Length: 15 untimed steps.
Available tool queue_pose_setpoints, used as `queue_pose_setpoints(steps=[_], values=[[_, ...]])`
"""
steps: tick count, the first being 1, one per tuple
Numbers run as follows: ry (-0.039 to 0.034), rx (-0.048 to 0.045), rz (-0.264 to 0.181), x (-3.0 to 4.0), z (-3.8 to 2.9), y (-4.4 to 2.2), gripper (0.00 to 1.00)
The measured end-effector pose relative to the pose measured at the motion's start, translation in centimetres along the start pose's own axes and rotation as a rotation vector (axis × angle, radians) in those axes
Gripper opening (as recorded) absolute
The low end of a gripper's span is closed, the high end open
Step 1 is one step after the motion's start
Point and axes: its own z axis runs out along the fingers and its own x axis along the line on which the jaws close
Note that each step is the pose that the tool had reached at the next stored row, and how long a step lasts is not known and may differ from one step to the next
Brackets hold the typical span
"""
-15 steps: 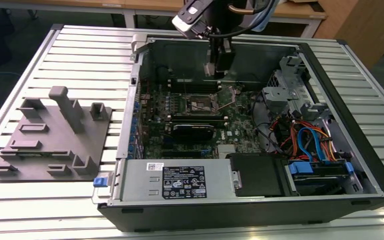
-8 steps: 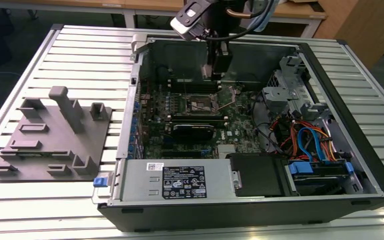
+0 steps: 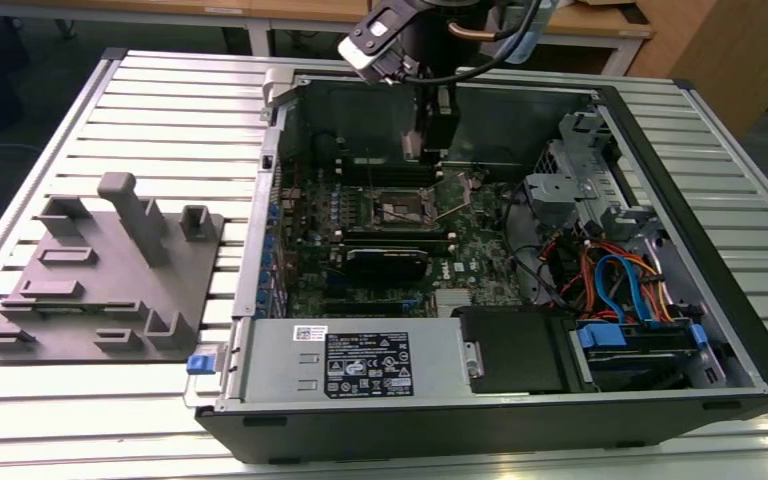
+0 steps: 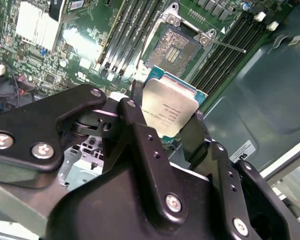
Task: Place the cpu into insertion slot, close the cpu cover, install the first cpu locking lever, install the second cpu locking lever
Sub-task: 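Place the cpu into insertion slot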
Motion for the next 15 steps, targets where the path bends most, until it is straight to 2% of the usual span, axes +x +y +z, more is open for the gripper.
queue_pose_setpoints(steps=[3,15], values=[[-0.0010,-0.0004,0.020,0.00,0.04,0.00,0.54],[-0.0010,-0.0005,0.022,0.00,0.05,0.00,0.54]])
